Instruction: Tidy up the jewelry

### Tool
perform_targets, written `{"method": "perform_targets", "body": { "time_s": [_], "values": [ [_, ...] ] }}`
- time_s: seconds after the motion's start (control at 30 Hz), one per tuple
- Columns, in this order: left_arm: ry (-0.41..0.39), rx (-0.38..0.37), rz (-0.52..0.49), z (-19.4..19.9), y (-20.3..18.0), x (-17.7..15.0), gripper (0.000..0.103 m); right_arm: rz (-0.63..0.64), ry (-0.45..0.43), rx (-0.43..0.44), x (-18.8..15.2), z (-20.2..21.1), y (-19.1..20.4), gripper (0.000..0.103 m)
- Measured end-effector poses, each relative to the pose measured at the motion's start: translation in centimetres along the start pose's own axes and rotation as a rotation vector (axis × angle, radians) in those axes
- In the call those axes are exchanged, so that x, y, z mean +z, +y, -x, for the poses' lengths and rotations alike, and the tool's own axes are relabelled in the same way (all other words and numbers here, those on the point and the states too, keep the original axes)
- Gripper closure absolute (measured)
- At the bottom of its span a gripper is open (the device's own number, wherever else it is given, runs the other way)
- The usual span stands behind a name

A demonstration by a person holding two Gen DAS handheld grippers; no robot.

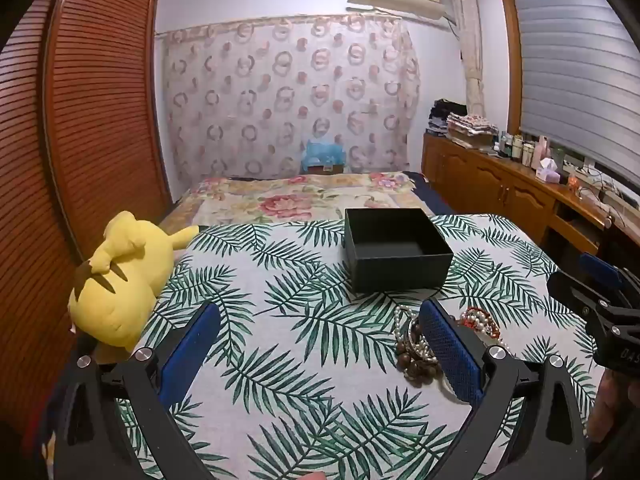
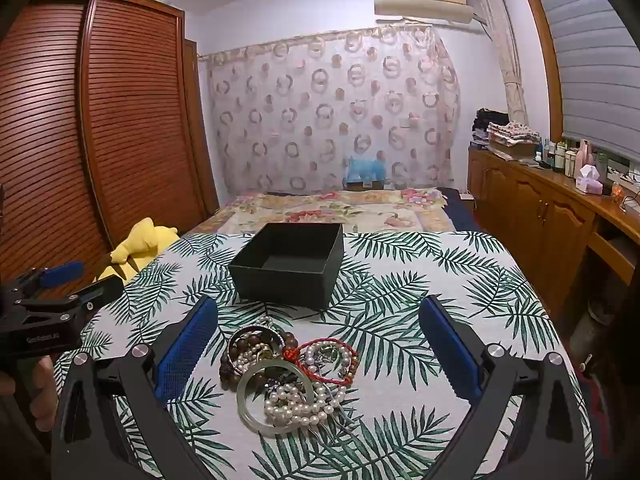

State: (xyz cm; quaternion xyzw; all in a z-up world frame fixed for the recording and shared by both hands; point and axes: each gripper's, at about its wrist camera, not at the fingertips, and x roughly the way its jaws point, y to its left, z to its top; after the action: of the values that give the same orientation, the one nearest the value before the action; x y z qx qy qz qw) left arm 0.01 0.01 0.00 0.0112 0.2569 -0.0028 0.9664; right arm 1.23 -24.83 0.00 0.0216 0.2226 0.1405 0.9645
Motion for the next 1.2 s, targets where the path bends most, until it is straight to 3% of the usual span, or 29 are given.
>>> {"method": "perform_targets", "body": {
  "time_s": [1.2],
  "values": [
    [-0.009, -0.001, -0.002, 0.04, -0.04, 0.00, 0.007, 0.001, 0.002, 0.002, 0.01, 0.02, 0.02, 0.002]
  ]
}}
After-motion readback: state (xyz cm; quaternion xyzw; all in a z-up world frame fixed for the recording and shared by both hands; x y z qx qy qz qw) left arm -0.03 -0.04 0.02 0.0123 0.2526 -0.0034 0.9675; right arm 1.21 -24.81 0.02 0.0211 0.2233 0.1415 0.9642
